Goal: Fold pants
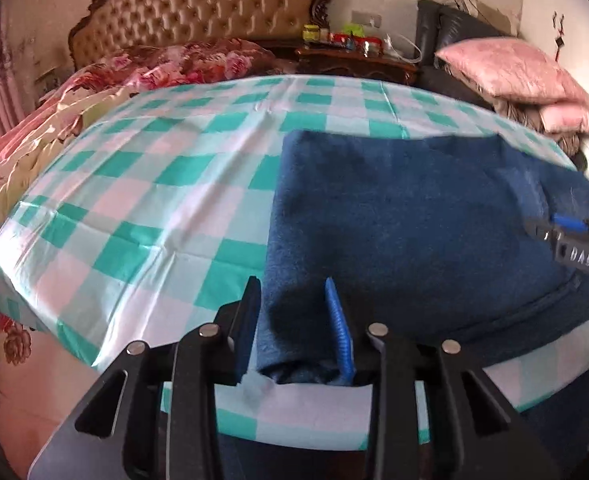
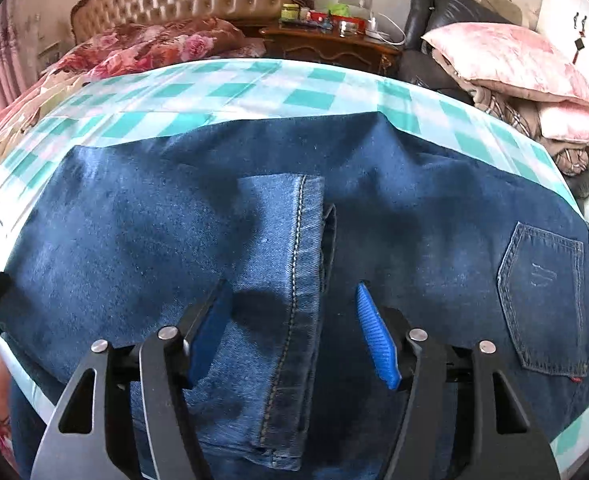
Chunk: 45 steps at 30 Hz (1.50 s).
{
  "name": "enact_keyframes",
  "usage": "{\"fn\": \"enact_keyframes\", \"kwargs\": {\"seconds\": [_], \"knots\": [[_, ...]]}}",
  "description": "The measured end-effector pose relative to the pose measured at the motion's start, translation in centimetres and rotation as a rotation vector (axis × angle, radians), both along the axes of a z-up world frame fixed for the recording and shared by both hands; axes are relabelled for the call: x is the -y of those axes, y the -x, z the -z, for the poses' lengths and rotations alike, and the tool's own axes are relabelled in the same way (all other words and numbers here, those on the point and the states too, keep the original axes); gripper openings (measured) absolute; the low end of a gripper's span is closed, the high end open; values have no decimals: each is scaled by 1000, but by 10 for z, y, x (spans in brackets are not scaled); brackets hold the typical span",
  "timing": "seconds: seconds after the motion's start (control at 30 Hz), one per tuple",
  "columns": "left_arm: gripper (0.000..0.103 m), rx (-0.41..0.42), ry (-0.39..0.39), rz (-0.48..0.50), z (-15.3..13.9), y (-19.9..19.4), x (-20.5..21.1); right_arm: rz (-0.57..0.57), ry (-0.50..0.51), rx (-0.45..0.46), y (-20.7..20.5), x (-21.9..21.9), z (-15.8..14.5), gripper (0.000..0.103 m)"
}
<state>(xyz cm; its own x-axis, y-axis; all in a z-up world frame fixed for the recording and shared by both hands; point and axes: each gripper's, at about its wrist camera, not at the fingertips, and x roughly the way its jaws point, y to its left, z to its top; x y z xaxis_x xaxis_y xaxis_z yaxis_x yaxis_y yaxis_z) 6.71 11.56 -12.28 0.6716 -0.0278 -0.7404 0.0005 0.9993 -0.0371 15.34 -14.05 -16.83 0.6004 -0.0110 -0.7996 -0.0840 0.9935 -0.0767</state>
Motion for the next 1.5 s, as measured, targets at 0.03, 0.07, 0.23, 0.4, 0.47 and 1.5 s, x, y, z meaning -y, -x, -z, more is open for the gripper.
{"fn": "enact_keyframes", "kwargs": {"seconds": [0.03, 0.07, 0.23, 0.4, 0.47, 1.5], "knots": [[34, 18, 14, 18, -5, 3, 3, -3, -2, -1, 0, 1, 1, 61], [34, 23, 7, 40, -6, 4, 8, -5, -2, -1, 0, 1, 1, 61], [37, -20, -53, 68, 7, 3, 23, -15, -55, 44, 1, -1, -19, 61], [38, -29, -94, 66, 10, 2, 29, -58, -40, 86, -17, -19, -41, 61], [38, -27, -71, 53, 9, 2, 26, -66, -10, 73, -27, -24, -37, 61], [40, -55, 300, -57, 16, 14, -29, -34, -10, 5, 22, 9, -2, 61]]}}
